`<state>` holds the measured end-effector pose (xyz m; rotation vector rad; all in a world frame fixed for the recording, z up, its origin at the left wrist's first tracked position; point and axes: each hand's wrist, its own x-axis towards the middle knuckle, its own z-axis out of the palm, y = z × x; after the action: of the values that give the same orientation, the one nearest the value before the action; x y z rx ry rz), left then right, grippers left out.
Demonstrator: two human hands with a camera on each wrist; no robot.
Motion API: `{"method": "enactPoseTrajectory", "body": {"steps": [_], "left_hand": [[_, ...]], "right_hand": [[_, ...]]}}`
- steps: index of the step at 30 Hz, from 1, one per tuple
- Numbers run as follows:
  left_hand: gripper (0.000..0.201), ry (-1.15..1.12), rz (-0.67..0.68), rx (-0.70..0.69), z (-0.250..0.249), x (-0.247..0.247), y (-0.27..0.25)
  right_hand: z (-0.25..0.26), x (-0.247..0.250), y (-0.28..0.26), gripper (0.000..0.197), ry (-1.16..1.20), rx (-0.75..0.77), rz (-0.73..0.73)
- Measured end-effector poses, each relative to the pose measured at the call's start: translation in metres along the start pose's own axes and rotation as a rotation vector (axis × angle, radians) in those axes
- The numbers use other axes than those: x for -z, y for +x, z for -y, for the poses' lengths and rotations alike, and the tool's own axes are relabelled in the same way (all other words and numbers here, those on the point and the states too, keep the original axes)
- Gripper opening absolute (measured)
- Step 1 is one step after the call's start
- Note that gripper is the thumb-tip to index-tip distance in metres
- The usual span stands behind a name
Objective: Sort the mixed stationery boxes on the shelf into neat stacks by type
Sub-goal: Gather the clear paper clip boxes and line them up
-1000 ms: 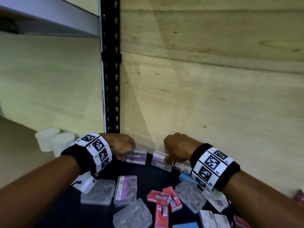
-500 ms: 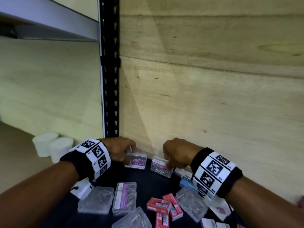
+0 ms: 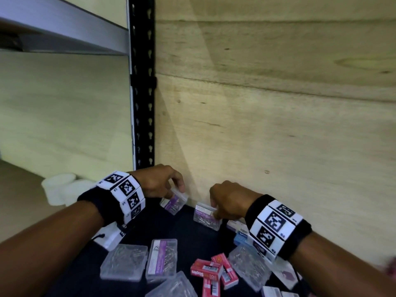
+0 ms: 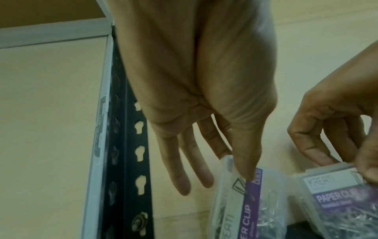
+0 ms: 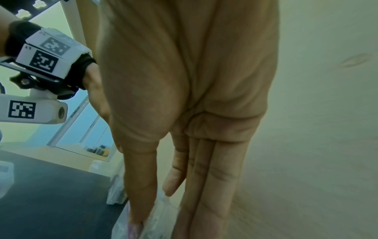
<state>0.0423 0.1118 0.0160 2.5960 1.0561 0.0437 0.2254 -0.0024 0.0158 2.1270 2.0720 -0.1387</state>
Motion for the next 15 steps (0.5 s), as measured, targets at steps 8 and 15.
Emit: {"method": "enactPoseTrajectory", "body": {"steps": [8, 15], "left_hand": [[0.053, 0.01, 0.088, -0.106, -0.005, -0.011, 0.002], [0.048, 0.095, 0.082, -0.059, -0.001, -0.009, 0.008]], "right_hand": [[-0.003, 0.0, 0.002, 0.038, 0.039, -0.016, 0.006], [-0.001, 0.002, 0.004, 0.036, 0.025, -0.009, 0.016]]}}
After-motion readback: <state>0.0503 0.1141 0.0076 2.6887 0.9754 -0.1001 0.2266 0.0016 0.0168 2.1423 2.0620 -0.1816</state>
